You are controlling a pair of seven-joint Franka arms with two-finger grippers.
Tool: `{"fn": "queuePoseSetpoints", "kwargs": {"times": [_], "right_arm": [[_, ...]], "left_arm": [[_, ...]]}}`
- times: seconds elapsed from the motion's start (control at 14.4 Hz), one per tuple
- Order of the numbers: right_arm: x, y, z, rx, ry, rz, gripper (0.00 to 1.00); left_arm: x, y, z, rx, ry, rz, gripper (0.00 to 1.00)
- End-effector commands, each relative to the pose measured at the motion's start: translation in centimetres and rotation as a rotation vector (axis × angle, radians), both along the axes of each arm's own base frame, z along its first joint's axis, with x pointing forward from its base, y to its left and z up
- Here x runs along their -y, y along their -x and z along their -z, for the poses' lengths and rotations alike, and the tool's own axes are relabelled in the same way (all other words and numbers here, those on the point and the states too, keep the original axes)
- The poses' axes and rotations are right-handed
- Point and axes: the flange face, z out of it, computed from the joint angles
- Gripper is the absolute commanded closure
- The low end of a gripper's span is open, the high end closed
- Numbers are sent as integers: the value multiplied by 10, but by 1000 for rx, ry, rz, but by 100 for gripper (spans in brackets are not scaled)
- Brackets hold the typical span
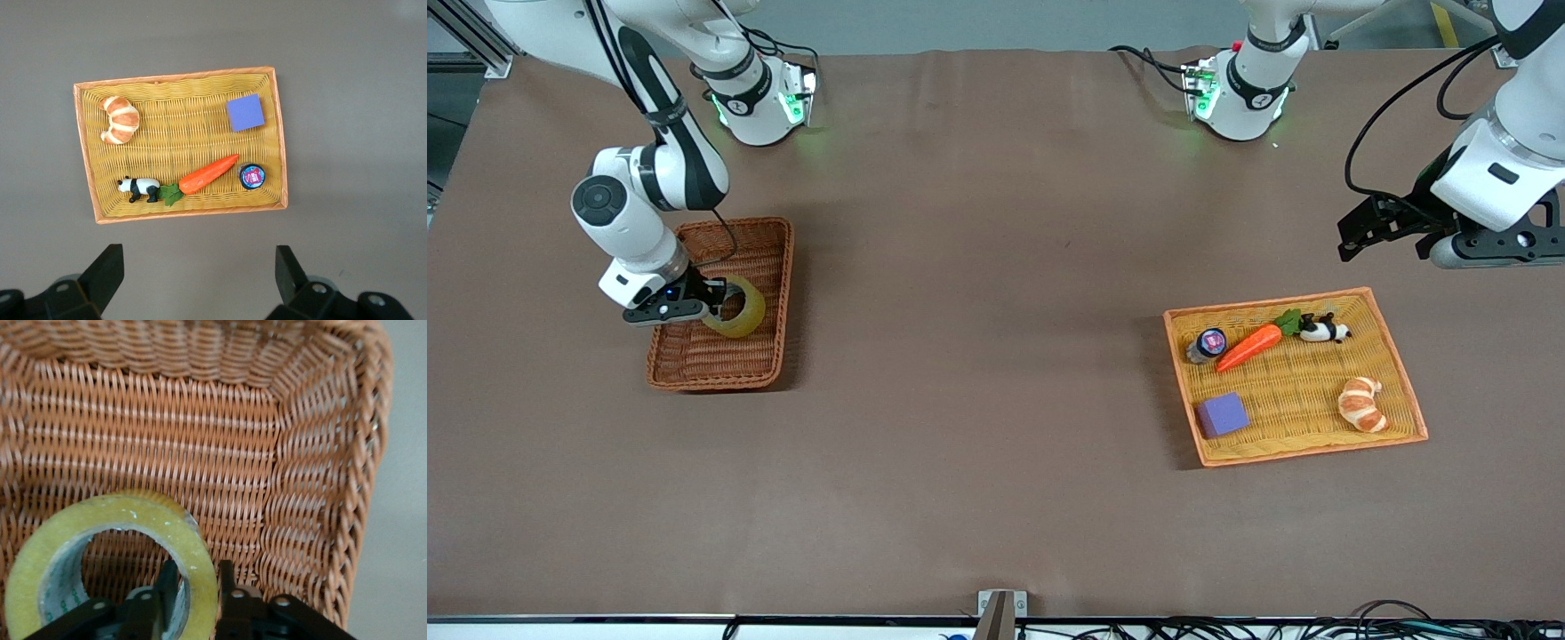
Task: Move tape to another basket
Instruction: 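Open the right gripper and lift it away from the basket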
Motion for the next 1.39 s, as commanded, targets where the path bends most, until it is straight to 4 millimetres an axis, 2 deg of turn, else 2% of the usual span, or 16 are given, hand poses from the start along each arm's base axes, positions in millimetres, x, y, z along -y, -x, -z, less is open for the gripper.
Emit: {"fn": "queuePoseSetpoints", "kwargs": {"times": [0.0,0.07,0.21,0.35,0.56,0.69,0.83,1.04,1.11,1.18,1.32], "right_arm": [[-1,-13,-42,61,-13,4,0],[-1,-18,-56,55,-10,5,0],[-4,-34,-100,32,0,9,0],[-15,-55,-157,-14,18,3,0],[-16,-86,-248,-14,30,34,0],[-16,-98,-293,34,27,47,0],[-15,-99,-329,27,28,62,0],[-18,-93,-384,1,-60,99,0],[-19,-88,-396,-28,-68,128,0],[-20,-81,-400,-76,-68,190,0],[-37,-72,-415,-108,-67,262,0]], "left_arm": [[1,2,-6,7,-21,1,0],[2,2,-5,6,-22,5,0],[0,2,-6,7,-21,3,0],[0,2,-7,9,-21,5,0],[-1,1,-7,8,-20,-2,0],[-3,-1,-12,20,-18,-5,0],[-3,-2,-13,22,-17,-3,0],[-3,-2,-12,20,-18,-3,0],[-3,-2,-12,20,-18,-3,0],[-3,-2,-12,20,-18,-3,0],[-3,-2,-12,20,-17,-6,0]]}}
